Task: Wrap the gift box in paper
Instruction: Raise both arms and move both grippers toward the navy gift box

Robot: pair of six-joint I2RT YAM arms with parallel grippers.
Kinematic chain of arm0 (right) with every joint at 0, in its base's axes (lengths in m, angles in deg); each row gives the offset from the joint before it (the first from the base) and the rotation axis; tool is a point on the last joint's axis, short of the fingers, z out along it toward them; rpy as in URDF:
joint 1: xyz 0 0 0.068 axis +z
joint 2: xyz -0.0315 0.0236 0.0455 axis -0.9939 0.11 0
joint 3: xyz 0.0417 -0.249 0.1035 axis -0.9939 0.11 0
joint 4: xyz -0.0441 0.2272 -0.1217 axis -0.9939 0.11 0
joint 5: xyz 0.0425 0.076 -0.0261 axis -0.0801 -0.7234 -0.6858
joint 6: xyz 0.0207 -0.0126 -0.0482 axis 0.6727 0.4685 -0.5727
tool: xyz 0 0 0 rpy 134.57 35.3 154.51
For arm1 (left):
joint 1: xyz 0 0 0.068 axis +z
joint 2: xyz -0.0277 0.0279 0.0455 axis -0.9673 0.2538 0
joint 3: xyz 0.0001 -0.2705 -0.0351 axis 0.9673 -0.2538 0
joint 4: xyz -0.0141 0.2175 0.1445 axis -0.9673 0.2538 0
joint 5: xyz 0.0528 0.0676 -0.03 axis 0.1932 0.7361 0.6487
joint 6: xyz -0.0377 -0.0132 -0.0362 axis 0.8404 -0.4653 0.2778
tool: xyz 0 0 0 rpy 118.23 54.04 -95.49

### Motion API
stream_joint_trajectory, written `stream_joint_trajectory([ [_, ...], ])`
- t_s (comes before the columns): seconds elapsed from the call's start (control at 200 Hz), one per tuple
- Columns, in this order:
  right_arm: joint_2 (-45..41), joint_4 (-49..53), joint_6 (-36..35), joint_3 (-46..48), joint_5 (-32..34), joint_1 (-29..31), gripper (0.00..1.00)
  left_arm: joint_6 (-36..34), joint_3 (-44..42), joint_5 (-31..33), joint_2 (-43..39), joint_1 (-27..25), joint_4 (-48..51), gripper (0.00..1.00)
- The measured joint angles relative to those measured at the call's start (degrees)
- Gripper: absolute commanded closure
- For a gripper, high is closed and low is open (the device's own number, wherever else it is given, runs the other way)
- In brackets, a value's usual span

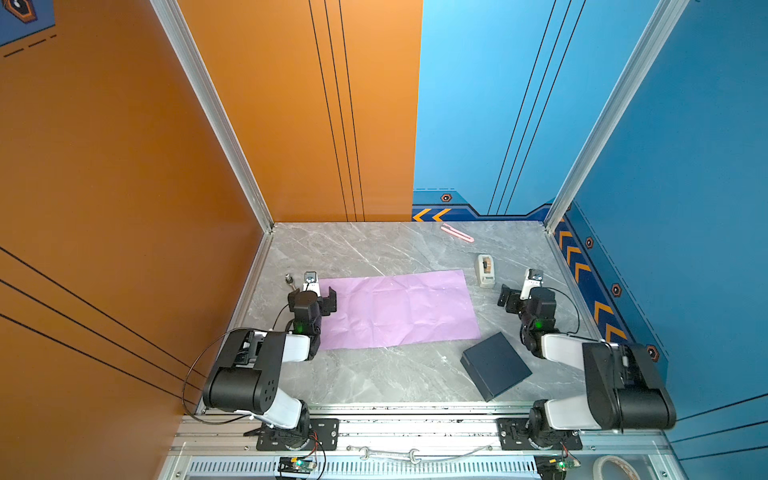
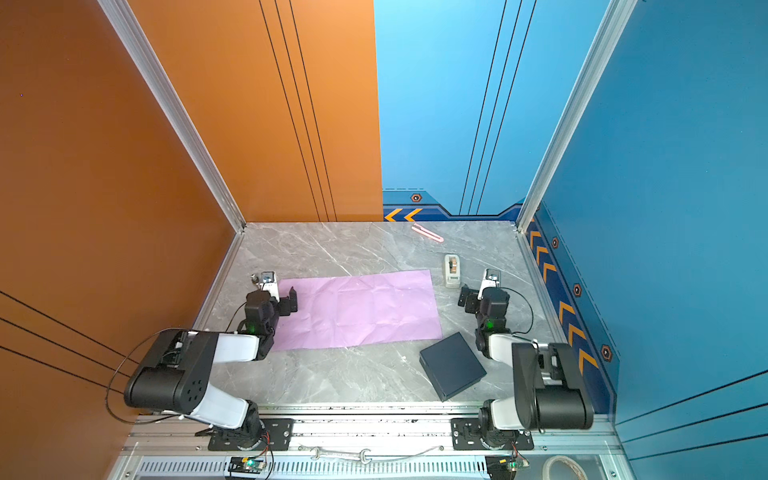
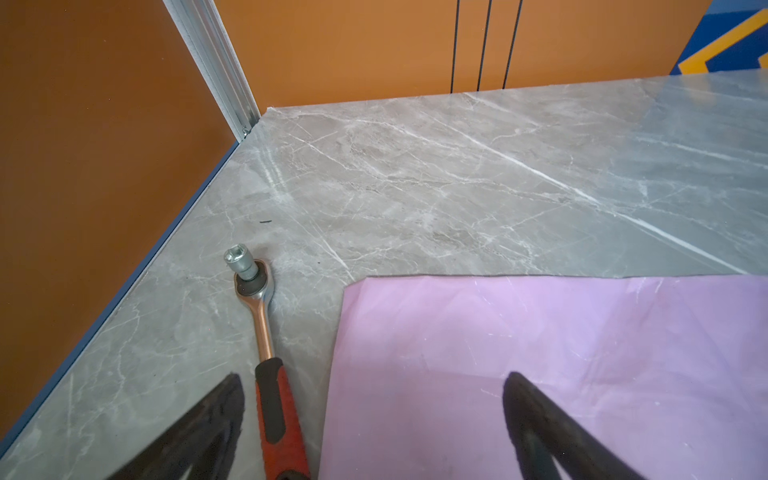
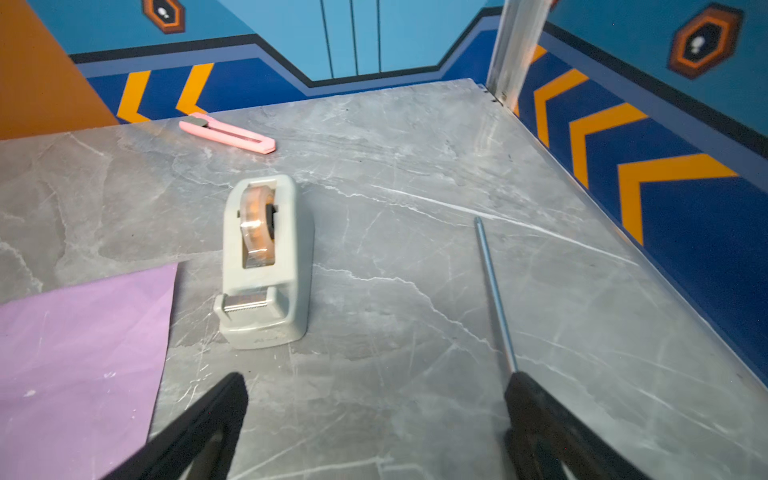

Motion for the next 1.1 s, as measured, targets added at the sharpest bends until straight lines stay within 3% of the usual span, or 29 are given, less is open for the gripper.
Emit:
stream_joint_trajectory([
  [0.24,-12.7,29.6,4.9,-17.1,-1.0,-1.7,0.00,-1.8,10.5,3.3,-7.1,-7.0,15.9,0.01],
  [0.376,-16.2,42.2,7.1,-19.2,-3.6,0.9,0.00,4.0,18.9,1.8,-11.0,-10.3,29.9,0.05],
  [0.491,-17.6,50.4,8.9,-19.2,-5.9,6.1,0.00,12.1,24.8,-3.2,-13.7,-13.0,41.8,0.10],
  [0.776,-22.4,55.5,17.8,-15.0,-11.2,7.1,0.00,27.1,23.1,-15.7,-16.8,-22.2,64.2,0.19],
  [1.096,-21.9,55.4,22.7,-14.3,-16.2,6.9,0.00,33.2,18.1,-20.9,-14.6,-26.3,71.5,0.19],
])
